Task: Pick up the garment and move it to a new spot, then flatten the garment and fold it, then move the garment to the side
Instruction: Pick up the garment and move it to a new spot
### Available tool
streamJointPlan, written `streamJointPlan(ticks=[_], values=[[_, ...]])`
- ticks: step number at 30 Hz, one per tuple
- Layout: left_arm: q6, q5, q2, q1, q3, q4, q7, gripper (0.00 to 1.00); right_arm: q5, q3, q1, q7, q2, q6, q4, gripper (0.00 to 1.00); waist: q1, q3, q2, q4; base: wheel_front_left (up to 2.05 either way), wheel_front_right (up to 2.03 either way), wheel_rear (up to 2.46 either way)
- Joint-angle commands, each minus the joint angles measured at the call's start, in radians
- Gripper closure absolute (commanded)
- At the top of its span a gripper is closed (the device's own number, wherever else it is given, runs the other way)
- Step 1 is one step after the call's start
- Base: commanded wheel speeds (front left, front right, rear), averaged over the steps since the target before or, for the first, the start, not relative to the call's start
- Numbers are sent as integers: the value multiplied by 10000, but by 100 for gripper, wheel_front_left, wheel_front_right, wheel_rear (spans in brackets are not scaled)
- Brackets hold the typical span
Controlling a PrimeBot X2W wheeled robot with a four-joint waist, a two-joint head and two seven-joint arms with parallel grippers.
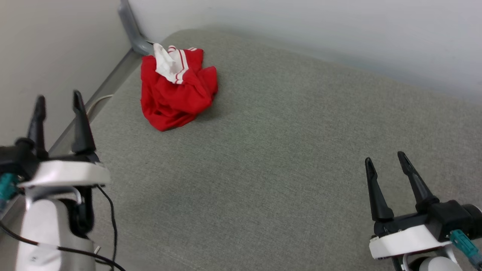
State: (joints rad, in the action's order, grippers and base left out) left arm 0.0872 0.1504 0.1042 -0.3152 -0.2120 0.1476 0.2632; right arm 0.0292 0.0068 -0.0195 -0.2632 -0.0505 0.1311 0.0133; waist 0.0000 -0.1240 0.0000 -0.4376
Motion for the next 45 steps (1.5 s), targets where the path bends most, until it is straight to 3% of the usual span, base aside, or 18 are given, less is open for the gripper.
streamJointPlan(ticks=[1, 11, 16, 21, 25, 26, 27, 32, 33, 34, 41, 45], values=[[108, 52, 190, -572, -237, 58, 24, 0, -137, 23, -253, -23, 7, -7, -114, 0, 0, -678, 0, 527, 0, 0, 0], [405, 960, 1691, -3758, -811, 1130, 24, 0, -1018, -103, -1225, -25, 6, -7, -1063, 0, 0, -2878, 0, 1693, 0, 0, 0], [423, 1960, 2773, -5095, 135, 2485, -374, 0, -1253, -228, -1523, -23, 6, -7, -1484, 0, 0, -3559, 0, 1989, 0, 0, 0], [418, 3211, 3618, -5890, 998, 3357, -1680, 0, -1372, -179, -1691, -23, 6, -7, -1766, 0, 0, -3933, 0, 2212, 0, 0, 0], [420, 4508, 4365, -6450, 1777, 4082, -3645, 0, -1425, -165, -1826, -23, 7, -7, -1968, 0, 0, -4252, 0, 2411, 0, 0, 0], [420, 5062, 4658, -6641, 2109, 4346, -4622, 0, -1428, -159, -1888, -25, 6, -7, -2033, 0, 0, -4391, 0, 2474, 0, 0, 0], [420, 5062, 4658, -6641, 2109, 4346, -4622, 0, -1428, -159, -1888, -25, 6, -7, -2033, 0, 0, -4391, 0, 2474, 0, 0, 0], [421, 6408, 5381, -6906, 2984, 5062, -7280, 0, -1452, -100, -2103, -25, 6, -7, -2118, 0, 0, -4788, 0, 2680, 0, 0, 0], [421, 6408, 5381, -6906, 2984, 5062, -7280, 0, -1452, -100, -2103, -25, 6, -7, -2118, 0, 0, -4788, 0, 2680, 0, 0, 0], [421, 6879, 5532, -6910, 3241, 5259, -8174, 0, -1450, -122, -2123, -23, 6, -7, -2138, 0, 0, -4892, 0, 2739, 0, 0, 0], [422, 7626, 5983, -6624, 3995, 5787, -9956, 0, -1437, -129, -2307, -24, 6, -7, -2181, 0, 0, -5172, 0, 2894, 0, 0, 0], [422, 7938, 6023, -6466, 4385, 6142, -10406, 0, -1412, -86, -2399, -23, 6, -7, -2182, 0, 0, -5343, 0, 3002, 0, 0, 0]])
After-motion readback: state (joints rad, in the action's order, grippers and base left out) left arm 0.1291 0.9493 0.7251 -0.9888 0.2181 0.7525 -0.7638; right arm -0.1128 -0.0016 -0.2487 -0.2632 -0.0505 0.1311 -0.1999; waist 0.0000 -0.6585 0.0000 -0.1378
